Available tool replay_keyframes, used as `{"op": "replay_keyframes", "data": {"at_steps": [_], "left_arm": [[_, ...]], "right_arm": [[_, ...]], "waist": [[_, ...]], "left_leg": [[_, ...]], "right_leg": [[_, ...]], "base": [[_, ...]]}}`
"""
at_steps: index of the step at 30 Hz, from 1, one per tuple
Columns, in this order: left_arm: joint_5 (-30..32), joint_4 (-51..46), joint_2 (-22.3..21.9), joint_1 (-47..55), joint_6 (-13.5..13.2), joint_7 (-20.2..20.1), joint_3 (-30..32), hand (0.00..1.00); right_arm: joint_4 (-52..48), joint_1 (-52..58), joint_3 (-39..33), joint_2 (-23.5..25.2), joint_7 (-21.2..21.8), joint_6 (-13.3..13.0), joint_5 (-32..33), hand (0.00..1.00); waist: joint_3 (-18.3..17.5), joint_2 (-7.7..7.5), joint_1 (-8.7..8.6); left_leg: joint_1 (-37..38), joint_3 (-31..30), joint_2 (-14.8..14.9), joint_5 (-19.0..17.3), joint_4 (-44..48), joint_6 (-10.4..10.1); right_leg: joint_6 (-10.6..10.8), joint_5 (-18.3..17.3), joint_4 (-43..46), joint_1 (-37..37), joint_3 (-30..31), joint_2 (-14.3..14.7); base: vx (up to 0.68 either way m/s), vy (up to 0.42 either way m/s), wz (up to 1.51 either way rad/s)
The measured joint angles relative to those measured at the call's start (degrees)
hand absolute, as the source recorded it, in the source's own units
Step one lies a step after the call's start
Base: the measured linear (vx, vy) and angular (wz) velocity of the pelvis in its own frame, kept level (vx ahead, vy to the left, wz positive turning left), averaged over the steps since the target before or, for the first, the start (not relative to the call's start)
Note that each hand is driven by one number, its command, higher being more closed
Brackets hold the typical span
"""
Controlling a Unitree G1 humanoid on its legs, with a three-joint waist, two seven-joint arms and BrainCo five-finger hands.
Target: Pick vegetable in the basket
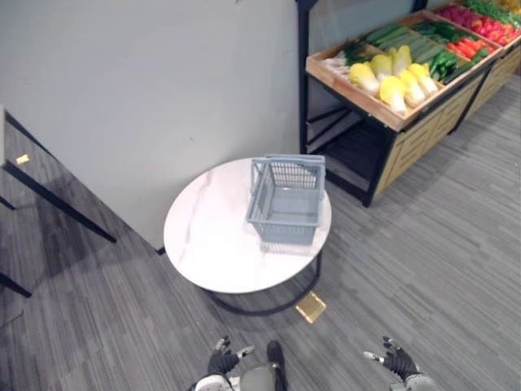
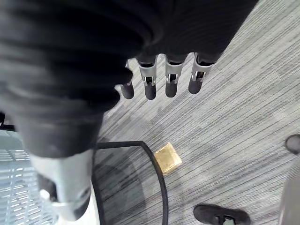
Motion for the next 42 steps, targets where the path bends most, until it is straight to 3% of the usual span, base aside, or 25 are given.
{"op": "replay_keyframes", "data": {"at_steps": [1, 2, 3, 4, 5, 7, 8, 9, 11, 12, 14, 15, 16, 18, 20, 25, 28, 32, 37, 42], "left_arm": [[-0.04, -0.08, 0.26, 0.00, 0.20, 0.04, -0.31, 0.00], [-0.08, -0.39, 0.66, -0.04, 0.67, 0.53, -1.15, 0.00], [-0.06, -0.31, 1.09, -0.03, 0.91, 0.69, -1.90, 0.00], [-0.08, -0.17, 2.10, 0.23, 1.39, 0.71, -3.31, 0.00], [-0.07, -0.31, 2.24, 0.32, 1.58, 0.75, -4.53, 0.00], [-0.07, -0.57, 2.26, 0.05, 1.60, 0.79, -4.51, 0.00], [-0.12, -1.25, 2.24, 0.06, 1.57, 0.94, -4.47, 0.00], [-0.12, -1.34, 2.21, 0.08, 1.50, 1.05, -4.49, 0.00], [-0.18, -1.36, 2.23, 0.20, 1.45, 1.11, -4.69, 0.00], [-0.20, -1.39, 2.49, 0.17, 1.35, 1.11, -5.03, 0.00], [-0.18, -1.37, 3.49, 0.17, 1.33, 1.14, -5.04, 0.00], [-0.63, -1.14, 4.01, 0.33, 1.37, 1.32, -4.90, 0.00], [-0.54, -1.28, 2.83, 0.31, 1.34, 1.38, -5.31, 0.00], [-0.11, -1.23, 0.63, 0.72, 1.08, 1.17, -6.28, 0.00], [-0.13, -1.26, -0.76, 0.83, 0.88, 1.26, -6.06, 0.00], [-0.94, -1.29, -0.60, 1.94, 0.49, 1.85, -3.87, 0.00], [-1.19, -1.40, -0.24, 1.88, 0.44, 2.36, -3.84, 0.00], [-1.04, -2.92, -0.26, 2.31, 0.49, 3.32, -3.81, 0.00], [0.68, -3.01, -0.22, 2.91, 0.57, 3.73, -3.43, 0.00], [4.21, -2.42, 0.91, 2.82, 0.67, 2.64, -1.23, 0.00]], "right_arm": [[-0.01, 0.31, 0.25, 0.12, 0.12, 0.00, -0.08, 0.00], [-0.06, 0.77, 0.86, 0.56, 0.34, 0.01, -0.14, 0.00], [-0.10, 0.88, 0.89, 0.76, 0.35, 0.00, -0.14, 0.00], [-0.33, 0.65, 0.78, 0.84, 0.32, -0.05, -0.13, 0.00], [-1.04, 0.40, 0.67, 0.61, 0.28, -0.14, -0.13, 0.00], [-1.51, 0.03, 0.57, 0.54, 0.28, -0.25, -0.15, 0.00], [-2.52, -0.29, 0.58, 0.61, 0.27, -0.29, -0.14, 0.00], [-2.69, -0.53, 0.58, 0.63, 0.28, -0.35, -0.12, 0.00], [-2.87, -0.76, 0.46, 0.74, 0.21, -0.47, -0.07, 0.00], [-2.91, -1.13, 0.36, 1.27, 0.08, -0.57, -0.03, 0.00], [-2.89, -1.12, 0.12, 2.89, -0.02, -0.58, 0.03, 0.00], [-2.78, -0.72, 0.07, 3.56, -0.02, -0.53, 0.05, 0.00], [-2.96, -0.63, -0.29, 2.98, -0.03, -0.42, 0.06, 0.00], [-3.53, -0.79, -0.75, 1.58, -0.03, -0.31, 0.08, 0.00], [-5.09, -0.55, -0.71, 0.45, -0.06, -0.10, 0.09, 0.00], [-9.87, -0.47, 0.62, 0.12, -0.19, -0.35, 0.05, 0.00], [-14.12, 0.28, 0.77, -0.06, -1.25, -0.70, -0.04, 0.00], [-23.77, 1.77, -0.22, -1.72, -2.32, -0.75, -0.74, 0.00], [-35.11, -3.06, -4.07, -10.14, -4.39, -1.44, -8.16, 0.00], [-41.33, -10.25, -0.45, -18.23, -4.83, -1.96, -16.40, 0.00]], "waist": [[-0.02, -0.58, -0.03], [0.44, -1.46, -0.17], [0.57, -1.41, -0.33], [0.81, -1.17, -1.10], [1.27, -0.55, -1.62], [1.55, -0.44, -1.81], [2.04, 0.18, -2.10], [2.14, 0.14, -2.25], [2.15, 0.14, -2.55], [1.87, -0.57, -2.36], [1.80, -3.27, -2.45], [2.03, -4.33, -2.37], [1.89, -1.85, -2.25], [2.22, 1.25, -2.11], [1.53, 2.62, -2.29], [0.53, 2.20, -2.11], [0.63, 1.83, -2.22], [0.76, 1.23, -1.34], [0.07, 2.96, -1.29], [0.17, 1.44, -1.30]], "left_leg": [[1.37, 0.04, -0.89, -0.77, -0.25, 0.49], [5.57, -0.54, -2.24, -2.68, -0.48, 1.56], [7.26, -1.26, -2.39, -3.53, -0.48, 1.86], [10.55, -2.56, -2.51, -4.57, -1.01, 2.14], [14.86, -3.71, -2.32, -4.77, -2.91, 2.12], [17.39, -4.49, -1.70, -4.77, -4.03, 2.12], [19.11, -5.39, -0.71, -4.82, -4.35, 2.04], [19.61, -5.53, -0.34, -4.87, -4.37, 1.96], [20.35, -6.99, 1.17, -6.28, -4.20, -0.23], [20.04, -7.46, 1.66, -7.83, -4.20, -2.09], [19.97, -9.34, 1.40, -9.90, -3.91, -5.00], [19.89, -10.64, 1.67, -11.28, -3.23, -7.13], [19.64, -11.19, 3.99, -11.51, -2.87, -7.60], [19.59, -11.30, 7.33, -11.45, -3.09, -8.36], [19.53, -11.36, 9.44, -7.55, -4.86, -10.65], [14.33, -11.66, 11.36, -5.67, 1.76, -11.44], [10.90, -10.58, 10.99, -3.58, 6.18, -11.75], [10.56, -6.43, 10.37, 0.25, 4.08, -11.57], [13.12, -2.97, 11.19, 2.23, -6.96, -11.66], [13.97, -0.93, 10.97, 1.06, -9.63, -11.89]], "right_leg": [[2.90, 1.83, 6.34, -2.09, 0.70, -1.10], [9.24, 8.67, 20.52, -7.02, 3.16, -2.26], [9.33, 8.80, 25.24, -8.46, 3.20, -2.26], [7.68, 7.81, 31.39, -10.64, 1.57, -2.73], [3.62, 5.42, 32.66, -12.58, -2.00, -3.50], [1.25, 3.98, 29.49, -13.63, -5.28, -3.95], [0.09, 3.28, 21.86, -14.49, -8.47, -4.33], [0.06, 3.26, 18.15, -14.55, -9.33, -4.48], [0.99, 4.13, 3.95, -14.15, -9.59, -4.34], [1.77, 5.79, -5.63, -14.24, -7.60, -4.48], [1.68, 11.44, -15.34, -14.18, -3.16, -5.33], [3.85, 16.99, -15.80, -13.80, -2.09, -5.27], [2.79, 15.49, -15.31, -13.54, -3.35, -3.06], [1.49, 13.91, -15.11, -13.13, -5.84, -0.44], [0.35, 13.02, -16.26, -11.99, -8.33, 1.26], [-0.26, 13.05, -20.74, -9.39, -12.05, 2.63], [-0.27, 13.55, -23.55, -6.69, -14.83, 1.85], [-0.66, 15.39, -27.08, -3.85, -17.21, 0.94], [-1.69, 18.33, -30.66, -5.27, -18.44, 3.37], [-1.17, 19.95, -31.56, -6.05, -17.12, 4.01]], "base": [[0.41, 0.137, 0.33], [0.52, 0.160, 0.32], [0.61, 0.149, 0.43], [0.56, 0.074, 0.54], [0.54, 0.045, 0.55], [0.38, -0.036, 0.46], [0.34, -0.101, 0.52], [0.39, -0.172, 0.68], [0.26, -0.196, 0.56], [0.27, -0.308, 0.60], [0.27, -0.403, 0.57], [0.21, -0.478, 0.38], [0.20, -0.460, 0.31], [0.19, -0.341, 0.20], [0.18, -0.279, 0.33], [0.10, -0.155, 0.38], [0.07, -0.066, 0.53], [0.07, -0.020, 0.35], [0.03, -0.009, 0.08], [-0.05, 0.035, -0.12]]}}
